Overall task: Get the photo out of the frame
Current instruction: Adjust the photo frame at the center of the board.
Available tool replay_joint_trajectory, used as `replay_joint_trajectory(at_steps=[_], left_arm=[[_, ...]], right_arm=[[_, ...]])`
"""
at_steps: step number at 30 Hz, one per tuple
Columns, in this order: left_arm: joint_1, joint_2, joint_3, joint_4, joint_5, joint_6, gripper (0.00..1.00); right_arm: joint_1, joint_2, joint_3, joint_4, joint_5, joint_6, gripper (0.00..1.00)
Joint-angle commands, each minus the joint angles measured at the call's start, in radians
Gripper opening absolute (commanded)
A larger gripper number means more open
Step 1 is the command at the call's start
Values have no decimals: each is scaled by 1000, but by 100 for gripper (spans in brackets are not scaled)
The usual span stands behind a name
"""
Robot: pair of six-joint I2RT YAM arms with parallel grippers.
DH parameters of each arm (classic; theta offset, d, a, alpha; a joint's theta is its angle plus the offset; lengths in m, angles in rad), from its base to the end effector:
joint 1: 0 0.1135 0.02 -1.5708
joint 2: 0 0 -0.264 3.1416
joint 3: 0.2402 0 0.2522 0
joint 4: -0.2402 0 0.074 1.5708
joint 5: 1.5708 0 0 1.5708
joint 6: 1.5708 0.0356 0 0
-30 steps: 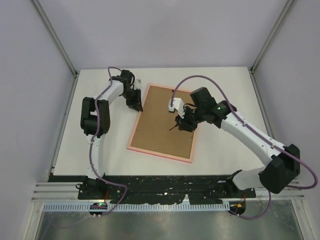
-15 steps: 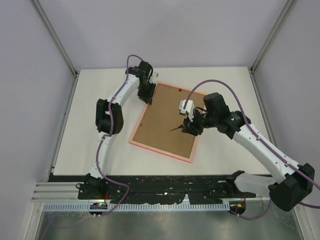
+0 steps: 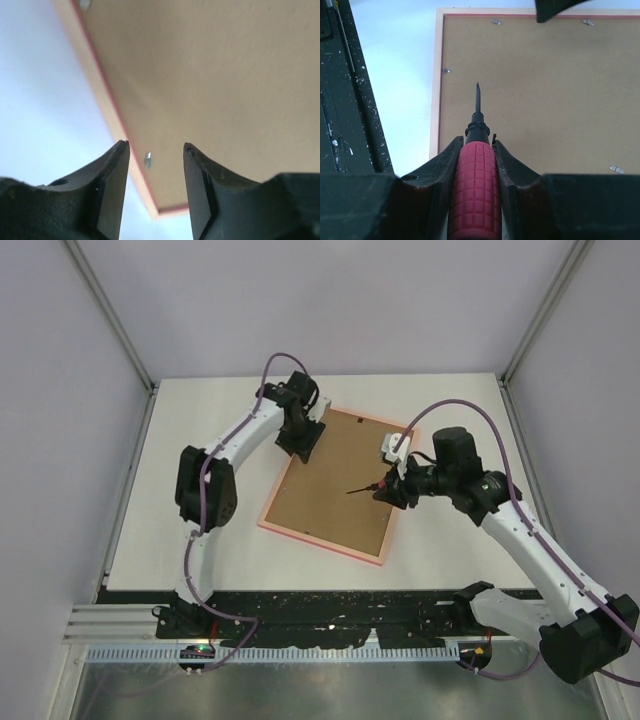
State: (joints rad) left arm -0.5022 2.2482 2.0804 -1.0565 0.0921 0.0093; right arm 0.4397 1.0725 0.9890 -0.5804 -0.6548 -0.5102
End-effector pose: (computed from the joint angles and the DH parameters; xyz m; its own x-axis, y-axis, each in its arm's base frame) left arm 0.4141 -0.2311 0.2345 -0.8197 0.4607 -0.3404 0.5143 0.8535 -0.0834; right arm 0.1930 0.1147 0.3218 -0.1097 -0.4797 -0.8706 -0.9457 0.3201 -0.0571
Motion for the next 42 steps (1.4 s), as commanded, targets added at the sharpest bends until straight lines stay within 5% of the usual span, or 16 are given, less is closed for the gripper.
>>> replay_joint_trajectory(at_steps=[1,10,19,23,32,42], left_arm=[[19,-196,-210,56,-83,35,51],[36,-308,-558,118,-106,55,52],[56,-303,-640,141,-63,49,51],[54,-280,-641,147,-55,58,43],[56,-234,-583,156,-14,127,7],[42,-60,-306,58,11,126,1]], right_arm=[[-33,-62,-13,83,-78,25,8],[-50,-59,-33,109,-117,58,8],[-68,-69,-42,119,-146,71,8],[-75,-72,-46,119,-158,73,8],[-78,-75,-49,122,-177,73,8],[-78,-40,-56,122,-183,62,8]])
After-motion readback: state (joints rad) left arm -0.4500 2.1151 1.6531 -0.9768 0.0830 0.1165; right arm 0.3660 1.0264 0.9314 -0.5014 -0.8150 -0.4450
